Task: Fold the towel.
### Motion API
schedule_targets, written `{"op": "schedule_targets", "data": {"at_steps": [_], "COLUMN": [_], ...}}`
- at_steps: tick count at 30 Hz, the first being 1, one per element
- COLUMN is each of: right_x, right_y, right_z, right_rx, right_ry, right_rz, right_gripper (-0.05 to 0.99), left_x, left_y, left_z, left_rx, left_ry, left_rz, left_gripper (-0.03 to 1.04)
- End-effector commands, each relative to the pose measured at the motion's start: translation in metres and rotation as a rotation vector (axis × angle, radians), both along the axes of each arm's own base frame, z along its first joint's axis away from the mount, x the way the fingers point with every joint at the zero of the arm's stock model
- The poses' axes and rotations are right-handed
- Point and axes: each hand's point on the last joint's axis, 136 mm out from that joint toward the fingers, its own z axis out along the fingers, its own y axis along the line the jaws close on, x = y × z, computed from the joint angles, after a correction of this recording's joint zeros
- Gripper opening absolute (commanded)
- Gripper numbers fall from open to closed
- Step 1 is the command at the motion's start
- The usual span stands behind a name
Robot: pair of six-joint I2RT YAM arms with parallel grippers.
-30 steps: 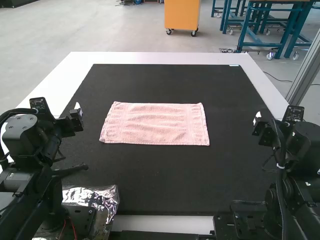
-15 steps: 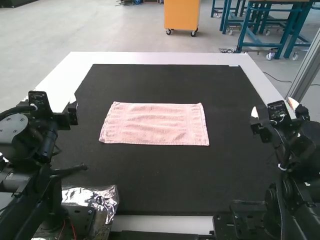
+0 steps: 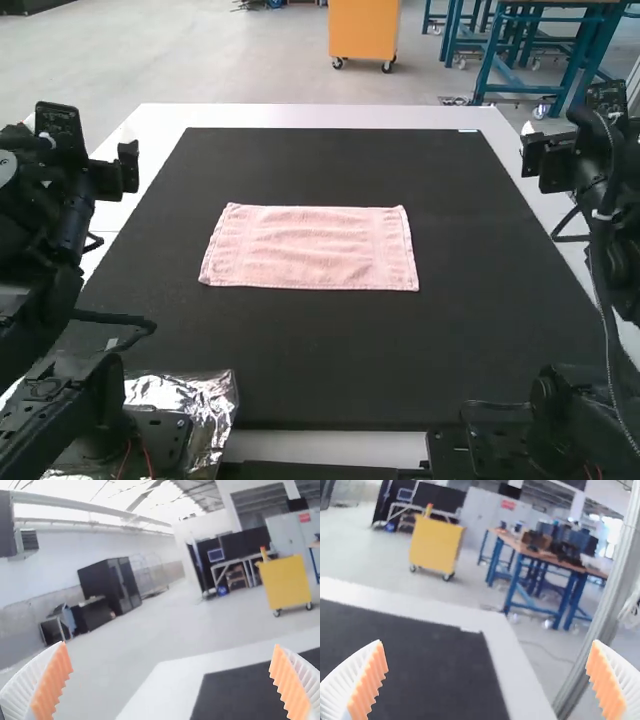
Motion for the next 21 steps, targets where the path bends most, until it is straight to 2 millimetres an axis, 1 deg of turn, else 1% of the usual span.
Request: {"op": "schedule_targets", "data": {"at_steps": [1,3,4,5,6,8,9,10,11,12,14,16,19,21], "right_x": [0.047,0.070,0.078,0.084,0.087,0.094,0.096,0.098,0.097,0.097,0.099,0.107,0.120,0.127], "right_y": [0.007,0.014,0.019,0.025,0.029,0.039,0.044,0.049,0.061,0.072,0.081,0.086,0.101,0.112], "right_z": [-0.037,-0.075,-0.094,-0.118,-0.141,-0.175,-0.189,-0.199,-0.208,-0.215,-0.225,-0.221,-0.214,-0.215], "right_rx": [0.212,0.243,0.250,0.254,0.255,0.248,0.244,0.245,0.274,0.330,0.381,0.374,0.349,0.336], "right_ry": [0.229,0.404,0.480,0.568,0.656,0.767,0.811,0.839,0.876,0.905,0.943,0.921,0.871,0.863], "right_rz": [0.036,0.048,0.058,0.070,0.073,0.081,0.087,0.098,0.144,0.180,0.195,0.211,0.252,0.273], "right_gripper": [0.91,0.91,0.91,0.91,0.91,0.91,0.91,0.91,0.91,0.91,0.91,0.91,0.91,0.91], "left_x": [0.045,0.076,0.090,0.100,0.110,0.121,0.127,0.132,0.137,0.142,0.152,0.159,0.164,0.169], "left_y": [0.001,-0.002,-0.002,-0.006,-0.009,-0.023,-0.022,-0.024,-0.027,-0.027,-0.030,-0.032,-0.044,-0.043], "left_z": [-0.009,-0.035,-0.053,-0.074,-0.091,-0.130,-0.143,-0.152,-0.159,-0.163,-0.169,-0.178,-0.198,-0.215], "left_rx": [-0.105,-0.115,-0.118,-0.126,-0.146,-0.166,-0.174,-0.186,-0.201,-0.203,-0.205,-0.211,-0.262,-0.299], "left_ry": [0.163,0.327,0.420,0.518,0.594,0.763,0.809,0.843,0.864,0.870,0.874,0.893,0.950,0.987], "left_rz": [-0.011,-0.018,-0.013,-0.026,-0.041,-0.108,-0.107,-0.110,-0.119,-0.122,-0.136,-0.144,-0.204,-0.192], "left_gripper": [0.93,0.94,0.94,0.95,0.95,0.95,0.95,0.95,0.95,0.95,0.95,0.95,0.95,0.95]}}
